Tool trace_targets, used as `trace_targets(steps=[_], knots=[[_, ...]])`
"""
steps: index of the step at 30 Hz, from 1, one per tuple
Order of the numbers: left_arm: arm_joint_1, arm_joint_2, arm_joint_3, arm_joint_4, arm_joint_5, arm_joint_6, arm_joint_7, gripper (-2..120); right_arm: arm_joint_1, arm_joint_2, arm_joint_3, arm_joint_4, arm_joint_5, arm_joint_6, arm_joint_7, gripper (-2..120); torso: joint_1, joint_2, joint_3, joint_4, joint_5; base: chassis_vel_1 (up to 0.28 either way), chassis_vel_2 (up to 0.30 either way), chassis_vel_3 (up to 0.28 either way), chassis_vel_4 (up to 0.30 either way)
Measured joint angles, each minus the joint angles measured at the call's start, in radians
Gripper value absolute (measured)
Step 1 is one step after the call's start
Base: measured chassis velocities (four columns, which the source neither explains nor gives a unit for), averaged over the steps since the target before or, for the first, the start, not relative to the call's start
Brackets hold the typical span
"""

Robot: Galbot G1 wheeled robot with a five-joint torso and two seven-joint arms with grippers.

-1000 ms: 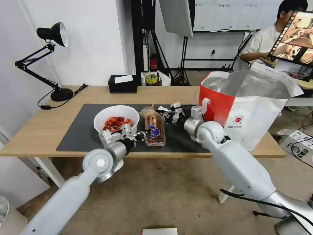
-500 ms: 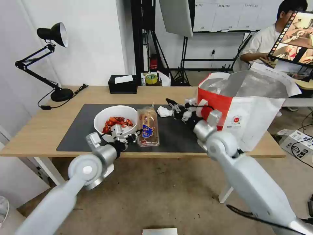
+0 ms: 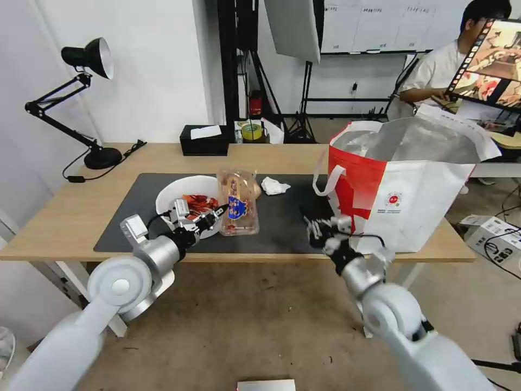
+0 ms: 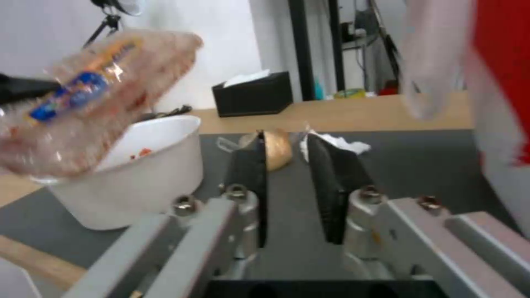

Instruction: Pick up the trash from the table and place it into the takeout bag.

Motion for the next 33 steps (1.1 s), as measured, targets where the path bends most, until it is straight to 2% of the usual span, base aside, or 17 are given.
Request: trace_targets(steps=[1, 2, 3, 4, 7, 8, 11, 12, 15, 16, 19, 20, 23, 29, 30, 31, 33], knots=[[0.000, 0.000, -0.001, -0.001, 0.000, 0.000, 0.000, 0, -0.002, 0.000, 0.002, 0.002, -0.001, 0.000, 0.000, 18, 0.000, 0.000, 0.000, 0.0000, 0.0000, 0.000, 0.000, 0.000, 0.000], [0.000, 0.000, -0.001, -0.002, -0.001, 0.000, 0.000, 0, -0.005, 0.000, 0.003, 0.003, -0.001, 0.000, 0.000, 18, 0.000, 0.000, 0.000, 0.0000, 0.0000, 0.000, 0.000, 0.000, 0.000], [-0.002, 0.003, -0.006, -0.008, -0.005, -0.001, 0.000, 0, -0.028, 0.002, 0.019, 0.017, -0.006, 0.001, 0.000, 34, 0.000, 0.000, 0.000, 0.0001, 0.0000, 0.000, 0.000, 0.000, 0.000], [-0.002, 0.003, -0.006, -0.008, -0.005, -0.001, 0.000, 0, -0.028, 0.002, 0.019, 0.017, -0.006, 0.001, 0.000, 34, 0.000, 0.000, 0.000, 0.0001, 0.0000, 0.000, 0.000, 0.000, 0.000], [-0.015, 0.017, -0.017, -0.026, -0.022, -0.003, 0.000, 0, -0.108, 0.012, 0.067, 0.059, -0.031, 0.006, 0.000, 50, 0.000, 0.000, 0.000, 0.0000, -0.0001, 0.000, 0.000, 0.000, 0.000], [-0.015, 0.017, -0.017, -0.026, -0.022, -0.003, 0.000, 0, -0.108, 0.012, 0.067, 0.059, -0.031, 0.006, 0.000, 50, 0.000, 0.000, 0.000, 0.0000, -0.0001, 0.000, 0.000, 0.000, 0.000], [-0.069, 0.043, -0.020, -0.045, -0.058, -0.006, 0.000, 0, -0.242, 0.045, 0.124, 0.104, -0.137, 0.082, -0.006, 63, 0.000, 0.000, 0.000, 0.0000, 0.0001, 0.000, 0.000, 0.000, 0.000], [-0.069, 0.043, -0.020, -0.045, -0.058, -0.006, 0.000, 0, -0.242, 0.045, 0.124, 0.104, -0.137, 0.082, -0.006, 63, 0.000, 0.000, 0.000, 0.0000, 0.0001, 0.000, 0.000, 0.000, 0.000], [-0.123, 0.052, -0.007, -0.054, -0.086, -0.007, 0.000, 0, -0.349, 0.062, 0.195, 0.138, -0.228, 0.137, -0.010, 80, 0.000, 0.000, 0.000, 0.0000, 0.0001, 0.000, 0.000, 0.000, 0.000], [-0.123, 0.052, -0.007, -0.054, -0.086, -0.007, 0.000, 0, -0.349, 0.062, 0.195, 0.138, -0.228, 0.137, -0.010, 80, 0.000, 0.000, 0.000, 0.0000, 0.0001, 0.000, 0.000, 0.000, 0.000], [-0.225, 0.051, 0.046, -0.042, -0.102, -0.011, 0.000, 0, -0.442, 0.065, 0.267, 0.171, -0.262, 0.174, -0.024, 92, 0.000, 0.000, 0.000, 0.0000, 0.0000, 0.000, 0.000, 0.000, 0.000], [-0.225, 0.051, 0.046, -0.042, -0.102, -0.011, 0.000, 0, -0.442, 0.065, 0.267, 0.171, -0.262, 0.174, -0.024, 92, 0.000, 0.000, 0.000, 0.0000, 0.0000, 0.000, 0.000, 0.000, 0.000], [-0.368, 0.037, 0.137, 0.001, -0.106, -0.024, 0.003, 0, -0.501, 0.094, 0.287, 0.169, -0.308, 0.233, -0.031, 100, 0.000, 0.000, 0.000, 0.0000, 0.0002, 0.000, 0.000, 0.000, 0.000], [-0.525, 0.012, 0.232, 0.053, -0.103, -0.027, 0.006, 0, -0.552, 0.133, 0.305, 0.143, -0.351, 0.311, -0.042, 100, 0.000, 0.000, 0.000, 0.0000, 0.0002, 0.000, 0.000, 0.000, 0.000], [-0.598, -0.006, 0.279, 0.078, -0.104, -0.027, 0.006, 0, -0.566, 0.144, 0.308, 0.139, -0.364, 0.326, -0.043, 100, 0.000, 0.000, 0.000, 0.0000, 0.0001, 0.000, 0.000, 0.000, 0.000], [-0.598, -0.006, 0.279, 0.078, -0.104, -0.027, 0.006, 0, -0.566, 0.144, 0.308, 0.139, -0.364, 0.326, -0.043, 100, 0.000, 0.000, 0.000, 0.0000, 0.0001, 0.000, 0.000, 0.000, 0.000], [-0.687, -0.039, 0.346, 0.119, -0.106, -0.027, 0.006, 0, -0.580, 0.155, 0.304, 0.135, -0.378, 0.336, -0.044, 100, 0.000, 0.000, 0.000, 0.0001, 0.0002, 0.000, 0.000, 0.000, 0.000]])
